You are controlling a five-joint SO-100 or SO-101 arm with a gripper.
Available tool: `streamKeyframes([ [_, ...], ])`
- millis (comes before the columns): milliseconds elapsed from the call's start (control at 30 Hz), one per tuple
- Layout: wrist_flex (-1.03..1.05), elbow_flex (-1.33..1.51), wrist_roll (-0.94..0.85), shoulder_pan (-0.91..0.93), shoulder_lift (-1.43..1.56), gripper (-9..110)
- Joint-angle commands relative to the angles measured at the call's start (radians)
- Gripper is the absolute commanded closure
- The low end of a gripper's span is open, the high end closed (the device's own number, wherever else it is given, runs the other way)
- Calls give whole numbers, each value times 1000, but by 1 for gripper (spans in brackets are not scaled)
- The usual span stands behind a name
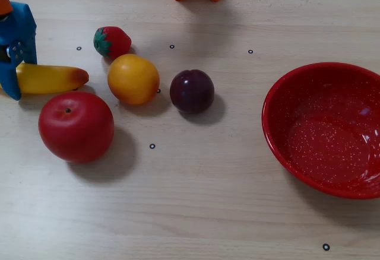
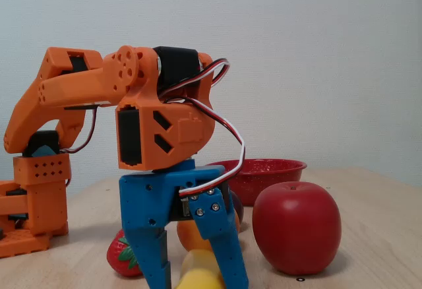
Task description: Put the banana in the red bowl.
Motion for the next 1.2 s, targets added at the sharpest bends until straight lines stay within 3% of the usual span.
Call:
streamKeyframes([
  [0, -6, -72, -54, -12, 213, 101],
  [567, 184, 3, -295, 155, 719, 101],
  [900, 26, 46, -601, 627, 755, 101],
  [1167, -9, 44, -733, 980, 746, 101],
])
